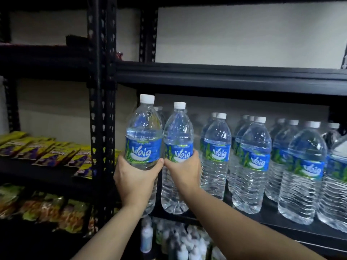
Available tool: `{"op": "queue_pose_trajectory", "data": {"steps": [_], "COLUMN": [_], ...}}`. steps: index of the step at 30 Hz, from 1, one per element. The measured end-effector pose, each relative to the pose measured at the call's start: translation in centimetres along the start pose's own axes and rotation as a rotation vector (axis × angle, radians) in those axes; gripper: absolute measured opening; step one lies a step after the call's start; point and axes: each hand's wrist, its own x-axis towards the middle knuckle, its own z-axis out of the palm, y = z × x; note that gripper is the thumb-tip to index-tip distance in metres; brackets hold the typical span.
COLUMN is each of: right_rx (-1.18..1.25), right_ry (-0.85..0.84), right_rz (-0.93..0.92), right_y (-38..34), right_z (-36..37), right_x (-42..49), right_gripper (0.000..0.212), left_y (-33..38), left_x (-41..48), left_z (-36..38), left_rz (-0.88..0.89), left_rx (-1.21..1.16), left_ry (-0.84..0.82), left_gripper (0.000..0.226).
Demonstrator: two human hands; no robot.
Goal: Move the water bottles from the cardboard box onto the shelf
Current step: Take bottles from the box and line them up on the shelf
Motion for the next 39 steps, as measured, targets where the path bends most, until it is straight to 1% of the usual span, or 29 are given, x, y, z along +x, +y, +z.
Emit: {"op": "queue_pose_trajectory", "data": {"steps": [5, 8, 11, 14, 17, 19, 20, 22, 24, 28, 32, 34, 39], "right_rx": [-0.007, -0.039, -0.015, -0.042, -0.037, 0.002, 0.013, -0.002, -0.029, -0.011, -0.048, -0.051, -0.073], "right_ry": [0.053, 0.056, 0.083, 0.035, -0.017, -0.075, -0.117, -0.197, -0.177, -0.171, -0.101, -0.091, -0.094], "right_rz": [-0.040, 0.017, 0.044, 0.045, -0.015, -0.044, -0.027, 0.058, 0.100, 0.109, 0.066, 0.067, 0.072], "right_y": [1.0, 3.1, 4.2, 4.6, 5.1, 6.1, 6.8, 8.6, 9.9, 9.9, 10.1, 10.2, 10.3], "right_z": [1.9, 3.3, 3.7, 3.6, 3.1, 2.6, 2.4, 2.4, 2.8, 3.7, 4.7, 5.0, 5.2], "right_x": [3.8, 4.5, 4.9, 5.5, 5.4, 5.1, 4.8, 3.9, 3.2, 3.1, 2.7, 2.5, 2.7], "right_gripper": [0.070, 0.076, 0.084, 0.095, 0.100, 0.107, 0.111, 0.107, 0.100, 0.098, 0.107, 0.111, 0.112], "left_y": [-0.6, -1.2, -1.6, -2.0, -2.4, -2.8, -3.1, -3.4, -3.6, -3.8, -4.1, -4.3, -4.7], "left_x": [1.8, 2.2, 2.1, 2.1, 2.4, 2.8, 3.1, 3.5, 3.6, 3.6, 3.8, 4.1, 4.1], "left_z": [1.4, 1.7, 1.8, 1.8, 1.8, 1.7, 1.7, 1.6, 1.5, 1.4, 1.5, 1.6, 1.8], "left_rz": [0.055, 0.083, 0.092, 0.073, 0.058, 0.054, 0.053, 0.062, 0.071, 0.074, 0.061, 0.054, 0.046], "left_rx": [0.032, 0.071, 0.085, 0.086, 0.087, 0.089, 0.094, 0.107, 0.118, 0.125, 0.132, 0.133, 0.140], "left_ry": [-0.006, -0.038, -0.051, -0.047, -0.043, -0.044, -0.048, -0.050, -0.047, -0.045, -0.043, -0.033, -0.016], "left_gripper": [0.075, 0.075, 0.074, 0.075, 0.077, 0.078, 0.079, 0.081, 0.083, 0.074, 0.077, 0.079, 0.083]}}
